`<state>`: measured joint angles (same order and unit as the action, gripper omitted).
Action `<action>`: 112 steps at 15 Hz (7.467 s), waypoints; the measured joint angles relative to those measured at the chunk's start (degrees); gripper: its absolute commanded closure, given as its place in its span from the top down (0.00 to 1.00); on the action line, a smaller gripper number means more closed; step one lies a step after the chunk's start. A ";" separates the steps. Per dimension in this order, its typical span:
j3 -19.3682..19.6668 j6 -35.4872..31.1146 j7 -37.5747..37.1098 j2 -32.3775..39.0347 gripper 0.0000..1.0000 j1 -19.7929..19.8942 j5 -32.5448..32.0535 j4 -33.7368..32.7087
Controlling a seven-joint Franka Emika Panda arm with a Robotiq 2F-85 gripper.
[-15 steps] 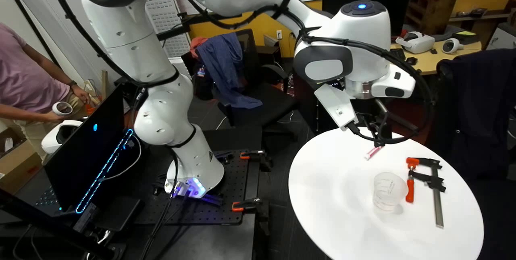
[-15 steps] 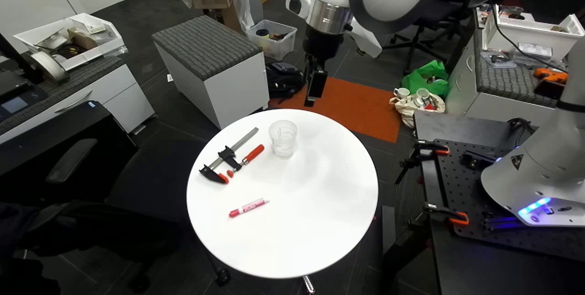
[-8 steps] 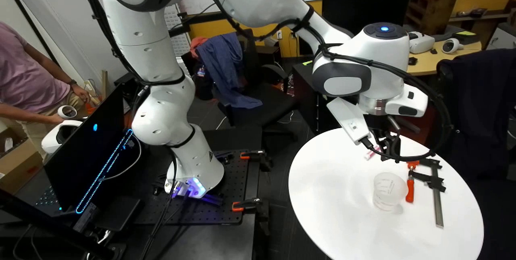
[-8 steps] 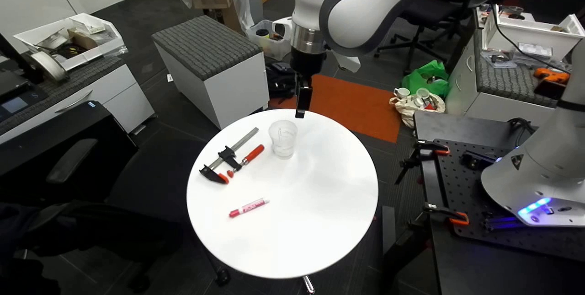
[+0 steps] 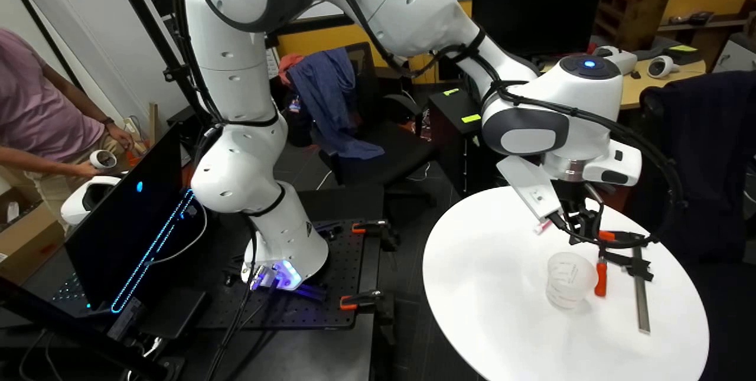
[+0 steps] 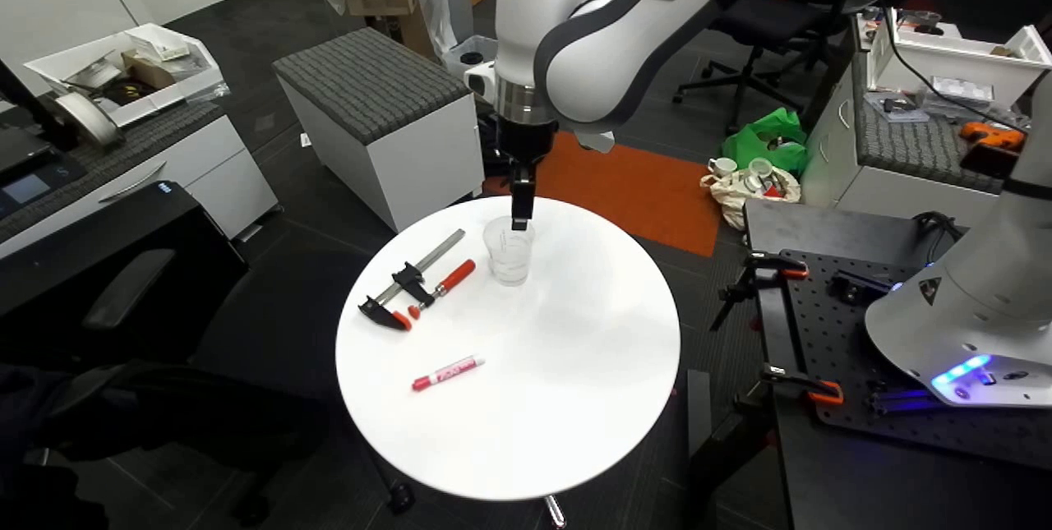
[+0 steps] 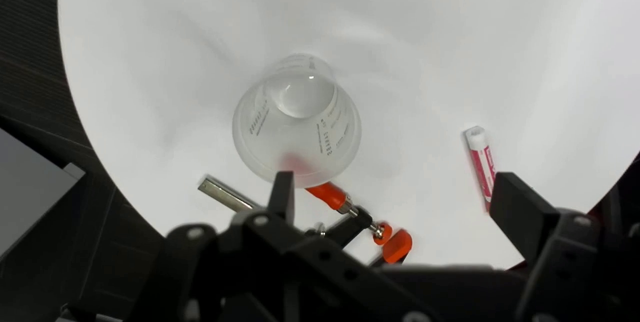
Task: Move the clear cup to the left
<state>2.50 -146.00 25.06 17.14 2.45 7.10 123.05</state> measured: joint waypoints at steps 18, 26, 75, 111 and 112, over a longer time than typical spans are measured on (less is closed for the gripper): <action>-2.87 0.04 -1.89 5.43 1.00 2.61 -1.28 -2.69; -4.55 0.03 -1.82 12.36 1.00 4.16 -1.35 -8.83; -4.82 4.24 -6.30 13.28 0.02 1.94 -11.65 -8.79; -5.50 -16.13 -5.90 6.86 0.02 -8.09 -30.78 12.03; -5.35 -16.22 -6.43 6.52 0.02 -8.64 -31.35 12.25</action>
<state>-2.85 -162.22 18.63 23.66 -6.19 -24.25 135.29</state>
